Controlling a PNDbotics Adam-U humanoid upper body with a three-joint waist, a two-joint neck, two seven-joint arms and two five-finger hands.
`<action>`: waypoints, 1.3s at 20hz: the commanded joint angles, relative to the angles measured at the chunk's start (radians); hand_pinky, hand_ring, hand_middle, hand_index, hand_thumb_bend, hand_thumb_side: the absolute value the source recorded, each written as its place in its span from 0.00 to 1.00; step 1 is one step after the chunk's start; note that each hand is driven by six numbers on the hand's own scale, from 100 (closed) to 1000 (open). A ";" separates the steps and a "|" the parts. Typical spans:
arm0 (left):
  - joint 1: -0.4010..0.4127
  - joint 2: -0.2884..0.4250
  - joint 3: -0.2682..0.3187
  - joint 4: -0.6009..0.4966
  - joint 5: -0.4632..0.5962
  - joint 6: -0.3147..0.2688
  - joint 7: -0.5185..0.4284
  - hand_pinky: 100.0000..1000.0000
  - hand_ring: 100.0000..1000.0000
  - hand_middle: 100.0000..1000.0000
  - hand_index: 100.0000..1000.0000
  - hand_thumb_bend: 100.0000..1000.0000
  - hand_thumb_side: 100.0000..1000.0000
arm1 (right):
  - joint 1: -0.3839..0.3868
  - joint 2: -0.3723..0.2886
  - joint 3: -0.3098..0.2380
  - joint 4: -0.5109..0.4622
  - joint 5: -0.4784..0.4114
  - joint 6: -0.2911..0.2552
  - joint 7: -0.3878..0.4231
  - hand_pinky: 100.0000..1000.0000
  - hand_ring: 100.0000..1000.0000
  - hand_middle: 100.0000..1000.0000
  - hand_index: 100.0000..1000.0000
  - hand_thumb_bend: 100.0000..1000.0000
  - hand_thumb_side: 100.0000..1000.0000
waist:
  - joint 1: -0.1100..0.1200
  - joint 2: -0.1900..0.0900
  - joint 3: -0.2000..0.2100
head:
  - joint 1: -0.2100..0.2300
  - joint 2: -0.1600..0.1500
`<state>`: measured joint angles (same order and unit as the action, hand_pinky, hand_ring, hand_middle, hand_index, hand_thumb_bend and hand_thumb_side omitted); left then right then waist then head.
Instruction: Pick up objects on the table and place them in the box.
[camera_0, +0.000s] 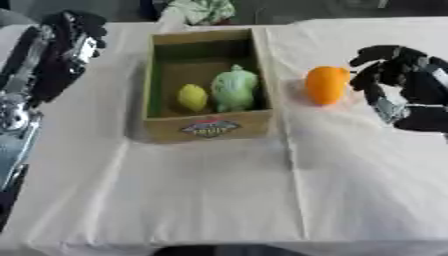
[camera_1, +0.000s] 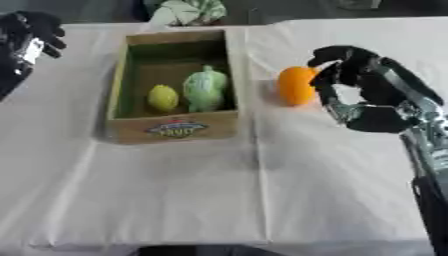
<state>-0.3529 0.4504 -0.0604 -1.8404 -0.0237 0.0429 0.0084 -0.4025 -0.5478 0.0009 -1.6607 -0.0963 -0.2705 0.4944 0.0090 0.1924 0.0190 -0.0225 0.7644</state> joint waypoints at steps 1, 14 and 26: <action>0.040 0.018 0.040 -0.072 0.052 0.017 0.034 0.53 0.55 0.55 0.70 0.06 0.80 | -0.043 -0.101 0.012 0.059 0.034 -0.061 -0.005 0.63 0.67 0.76 0.86 0.00 0.04 | -0.004 -0.014 0.008 | -0.009 0.000; 0.187 -0.020 0.072 -0.141 0.043 0.044 0.048 0.52 0.54 0.54 0.70 0.05 0.83 | -0.170 -0.189 0.075 0.355 0.278 -0.273 -0.045 0.67 0.76 0.83 0.88 0.26 0.17 | -0.008 -0.017 0.034 | -0.023 0.000; 0.215 -0.063 0.062 -0.141 0.035 0.051 0.020 0.52 0.54 0.53 0.70 0.04 0.85 | -0.303 -0.109 0.109 0.583 0.446 -0.327 -0.032 0.67 0.74 0.79 0.86 0.39 0.26 | -0.001 -0.017 0.052 | -0.032 0.003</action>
<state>-0.1325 0.3784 -0.0030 -1.9610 0.0132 0.0945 0.0328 -0.6848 -0.6479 0.1140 -1.0911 0.3263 -0.5909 0.4669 0.0067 0.1914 0.0698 -0.0517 0.7647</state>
